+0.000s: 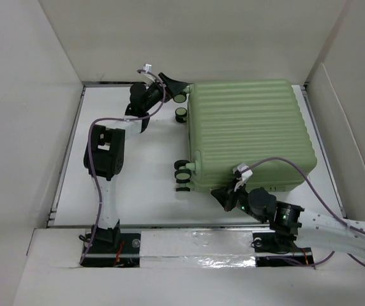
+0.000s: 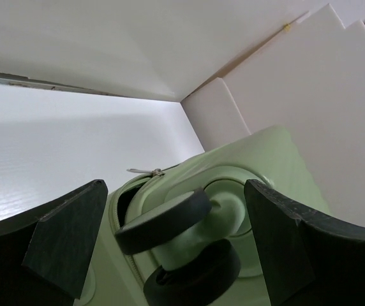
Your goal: Pack the luggage
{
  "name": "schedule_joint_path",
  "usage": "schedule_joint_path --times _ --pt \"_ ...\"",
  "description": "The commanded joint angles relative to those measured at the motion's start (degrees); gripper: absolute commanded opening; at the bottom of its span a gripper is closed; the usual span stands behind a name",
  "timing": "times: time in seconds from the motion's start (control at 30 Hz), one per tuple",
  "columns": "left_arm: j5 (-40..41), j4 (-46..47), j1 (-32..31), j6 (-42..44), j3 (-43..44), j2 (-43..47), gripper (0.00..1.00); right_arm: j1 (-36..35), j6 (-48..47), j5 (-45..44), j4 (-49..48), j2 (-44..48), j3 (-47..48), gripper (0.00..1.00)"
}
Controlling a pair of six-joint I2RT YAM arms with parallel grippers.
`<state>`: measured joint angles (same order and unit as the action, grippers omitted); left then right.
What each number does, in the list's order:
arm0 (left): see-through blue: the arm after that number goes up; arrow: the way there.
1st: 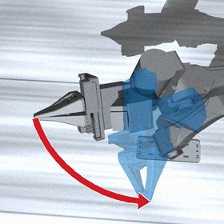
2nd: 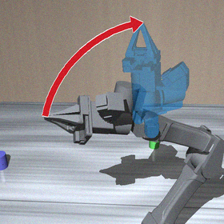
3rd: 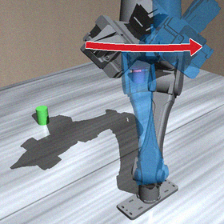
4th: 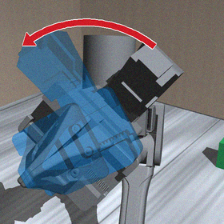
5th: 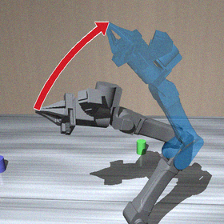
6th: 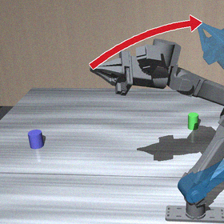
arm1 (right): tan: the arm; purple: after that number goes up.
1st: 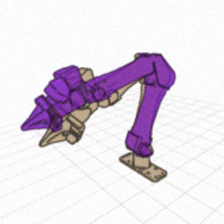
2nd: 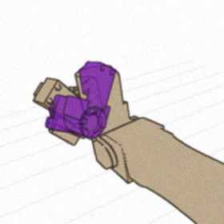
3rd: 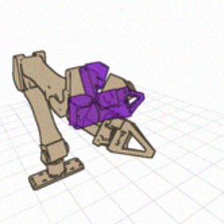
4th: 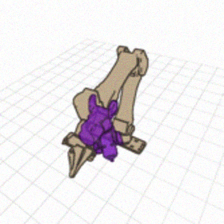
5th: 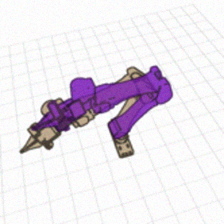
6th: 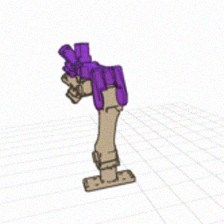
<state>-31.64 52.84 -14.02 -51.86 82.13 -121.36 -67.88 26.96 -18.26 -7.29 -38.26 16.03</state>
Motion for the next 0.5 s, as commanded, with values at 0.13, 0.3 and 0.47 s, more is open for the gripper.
schedule_joint_path --times 0.13,0.3,0.47 --pt "1.93 3.94 -1.18 -6.32 6.2 -3.18 0.79 -1.64 1.69 6.04 0.69 -0.06 0.58 0.0" --pt "2.98 4.11 -1.71 -8.78 7.44 -4.67 0.57 -1.64 1.96 5.61 0.35 1.08 -0.12 0.0" --pt "4.04 8.76 -1.71 -12.3 5.76 -5.29 0.22 -1.64 1.96 5.17 0.52 0.91 -0.21 0.0"
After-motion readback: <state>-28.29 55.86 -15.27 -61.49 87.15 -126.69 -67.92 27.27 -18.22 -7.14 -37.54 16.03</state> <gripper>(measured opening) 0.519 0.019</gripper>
